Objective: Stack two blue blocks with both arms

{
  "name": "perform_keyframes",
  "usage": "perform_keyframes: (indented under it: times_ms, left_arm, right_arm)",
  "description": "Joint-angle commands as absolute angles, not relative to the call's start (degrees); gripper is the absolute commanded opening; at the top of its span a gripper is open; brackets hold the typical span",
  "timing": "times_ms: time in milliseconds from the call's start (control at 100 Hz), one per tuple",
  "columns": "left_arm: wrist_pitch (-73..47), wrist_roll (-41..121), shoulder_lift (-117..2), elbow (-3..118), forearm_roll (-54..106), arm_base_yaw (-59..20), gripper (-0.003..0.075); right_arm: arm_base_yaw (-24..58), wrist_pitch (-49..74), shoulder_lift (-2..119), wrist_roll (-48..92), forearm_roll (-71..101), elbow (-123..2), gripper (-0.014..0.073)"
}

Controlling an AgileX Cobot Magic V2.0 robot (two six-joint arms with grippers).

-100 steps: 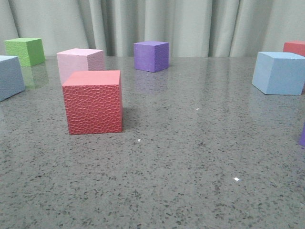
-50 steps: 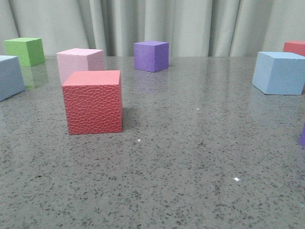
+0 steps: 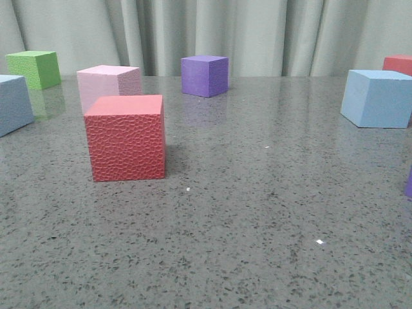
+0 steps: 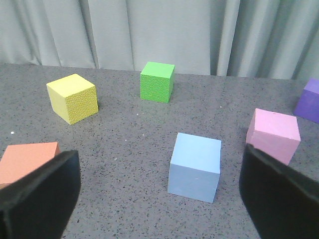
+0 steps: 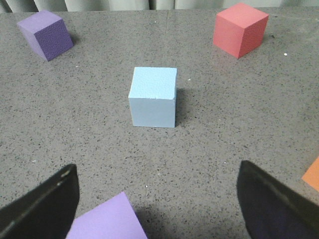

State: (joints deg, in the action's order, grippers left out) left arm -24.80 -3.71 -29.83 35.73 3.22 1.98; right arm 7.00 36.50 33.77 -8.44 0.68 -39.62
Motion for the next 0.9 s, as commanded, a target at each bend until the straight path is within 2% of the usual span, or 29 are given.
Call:
perform_keyframes:
  times_ms: [0, 160, 280, 890]
  left_arm:
    - [-19.68, -3.87, -30.39, 37.85, 3.75, 1.97, 0.0638]
    - [-19.52, -3.87, -30.53, 37.74, 5.12, 1.97, 0.0637]
    - [-19.52, -3.87, -30.53, 37.74, 5.12, 1.97, 0.0638]
    - [-19.52, -3.87, -30.53, 37.74, 5.12, 1.97, 0.0637]
  right_arm:
    - [7.13, 31.29, 34.23, -7.98, 0.64, -41.65, 0.0653]
    - [7.13, 30.51, 34.43, -7.98, 0.99, -42.28, 0.0653]
    - [7.13, 35.06, 38.11, -7.98, 0.99, -46.78, 0.0653]
    - [7.18, 58.93, 76.65, -7.98, 4.27, -83.57, 0.0653]
